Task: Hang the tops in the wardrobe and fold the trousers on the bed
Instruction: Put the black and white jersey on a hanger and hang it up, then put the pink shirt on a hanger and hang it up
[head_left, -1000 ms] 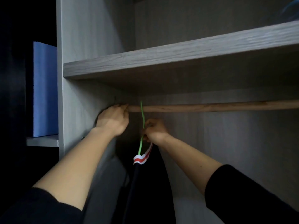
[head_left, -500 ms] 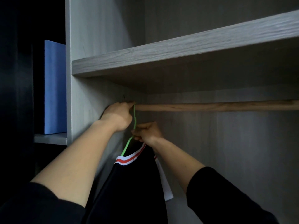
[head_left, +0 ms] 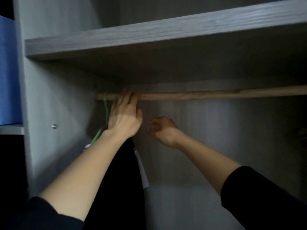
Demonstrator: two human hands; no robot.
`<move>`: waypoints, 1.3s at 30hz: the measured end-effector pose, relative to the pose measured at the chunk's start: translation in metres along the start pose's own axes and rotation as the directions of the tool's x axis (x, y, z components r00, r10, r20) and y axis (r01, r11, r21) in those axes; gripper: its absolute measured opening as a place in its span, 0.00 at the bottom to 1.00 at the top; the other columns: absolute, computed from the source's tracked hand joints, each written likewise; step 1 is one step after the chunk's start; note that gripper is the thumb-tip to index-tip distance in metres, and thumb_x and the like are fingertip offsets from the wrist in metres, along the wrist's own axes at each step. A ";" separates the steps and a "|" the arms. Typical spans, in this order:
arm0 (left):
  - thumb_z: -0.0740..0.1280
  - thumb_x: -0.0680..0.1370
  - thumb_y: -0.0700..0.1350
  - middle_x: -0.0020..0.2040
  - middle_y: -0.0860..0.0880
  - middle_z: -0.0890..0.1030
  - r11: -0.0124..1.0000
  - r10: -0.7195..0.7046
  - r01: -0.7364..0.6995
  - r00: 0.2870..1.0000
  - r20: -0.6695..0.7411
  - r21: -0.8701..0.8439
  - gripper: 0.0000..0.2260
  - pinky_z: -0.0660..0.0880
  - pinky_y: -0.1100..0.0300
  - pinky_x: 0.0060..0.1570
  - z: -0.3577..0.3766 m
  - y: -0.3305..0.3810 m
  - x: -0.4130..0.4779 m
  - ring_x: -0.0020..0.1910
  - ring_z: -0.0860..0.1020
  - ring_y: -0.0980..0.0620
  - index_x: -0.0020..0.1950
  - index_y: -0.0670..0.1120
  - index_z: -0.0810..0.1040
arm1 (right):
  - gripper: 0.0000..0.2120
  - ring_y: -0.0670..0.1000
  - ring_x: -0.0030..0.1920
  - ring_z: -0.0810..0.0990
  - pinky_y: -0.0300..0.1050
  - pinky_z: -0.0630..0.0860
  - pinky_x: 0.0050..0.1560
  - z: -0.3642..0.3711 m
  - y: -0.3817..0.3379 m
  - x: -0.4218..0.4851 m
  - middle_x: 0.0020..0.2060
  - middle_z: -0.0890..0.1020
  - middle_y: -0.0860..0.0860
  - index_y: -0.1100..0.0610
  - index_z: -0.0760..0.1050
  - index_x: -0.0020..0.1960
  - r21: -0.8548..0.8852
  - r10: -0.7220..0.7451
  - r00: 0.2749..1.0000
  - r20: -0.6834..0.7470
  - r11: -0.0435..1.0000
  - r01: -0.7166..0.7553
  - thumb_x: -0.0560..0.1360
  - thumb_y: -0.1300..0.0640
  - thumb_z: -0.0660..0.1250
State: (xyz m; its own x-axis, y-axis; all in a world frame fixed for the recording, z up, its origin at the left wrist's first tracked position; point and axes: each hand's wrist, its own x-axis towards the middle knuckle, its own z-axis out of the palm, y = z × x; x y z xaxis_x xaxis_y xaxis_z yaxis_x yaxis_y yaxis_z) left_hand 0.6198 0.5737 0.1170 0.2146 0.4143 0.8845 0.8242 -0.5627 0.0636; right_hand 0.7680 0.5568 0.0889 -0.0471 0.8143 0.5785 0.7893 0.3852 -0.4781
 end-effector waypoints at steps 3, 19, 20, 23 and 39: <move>0.56 0.74 0.45 0.72 0.40 0.67 0.990 0.122 -0.125 0.991 -0.046 -0.067 0.26 0.58 0.48 0.71 0.017 0.043 0.006 0.72 0.64 0.41 0.73 0.42 0.66 | 0.11 0.56 0.48 0.81 0.41 0.74 0.44 -0.047 0.019 -0.030 0.47 0.83 0.57 0.61 0.78 0.56 -0.167 0.020 1.000 -0.012 0.986 -0.022 0.74 0.60 0.67; 0.50 0.72 0.51 0.53 0.38 0.76 0.891 0.344 -0.373 0.927 -0.153 -0.260 0.27 0.60 0.46 0.63 0.077 0.272 0.029 0.54 0.73 0.37 0.65 0.45 0.75 | 0.12 0.60 0.56 0.78 0.48 0.73 0.46 -0.255 0.094 -0.187 0.55 0.79 0.56 0.55 0.76 0.56 -0.775 0.185 0.905 -0.383 0.469 -0.424 0.74 0.53 0.63; 0.51 0.72 0.51 0.51 0.38 0.76 0.901 0.320 -0.354 0.933 -0.165 -0.250 0.26 0.59 0.47 0.61 0.081 0.276 0.031 0.52 0.72 0.37 0.65 0.45 0.76 | 0.12 0.60 0.56 0.78 0.48 0.74 0.46 -0.263 0.095 -0.194 0.54 0.79 0.56 0.56 0.75 0.56 -0.799 0.185 0.896 -0.404 0.406 -0.444 0.75 0.53 0.63; 0.54 0.72 0.50 0.50 0.39 0.74 0.918 0.282 -0.329 0.934 -0.218 -0.221 0.23 0.58 0.47 0.60 0.090 0.281 0.031 0.51 0.72 0.38 0.64 0.47 0.75 | 0.12 0.60 0.57 0.77 0.48 0.70 0.42 -0.281 0.101 -0.210 0.55 0.77 0.56 0.58 0.74 0.58 -0.858 0.209 0.882 -0.422 0.221 -0.463 0.76 0.55 0.63; 0.58 0.73 0.47 0.48 0.40 0.74 0.905 0.261 -0.341 0.917 -0.301 -0.255 0.19 0.57 0.50 0.55 0.097 0.275 0.036 0.49 0.71 0.39 0.62 0.50 0.77 | 0.05 0.58 0.50 0.80 0.47 0.74 0.42 -0.294 0.114 -0.199 0.46 0.79 0.57 0.61 0.77 0.49 -0.353 0.447 0.725 -0.524 0.661 -0.662 0.75 0.62 0.64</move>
State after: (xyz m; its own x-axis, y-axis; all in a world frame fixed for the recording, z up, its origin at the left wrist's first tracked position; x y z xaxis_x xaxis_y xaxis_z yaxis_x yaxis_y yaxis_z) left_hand 0.9056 0.5035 0.1214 0.2542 0.0175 0.9670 0.5391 -0.8326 -0.1267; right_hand 1.0469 0.3115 0.1136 0.6393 0.5355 0.5519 0.7690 -0.4376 -0.4661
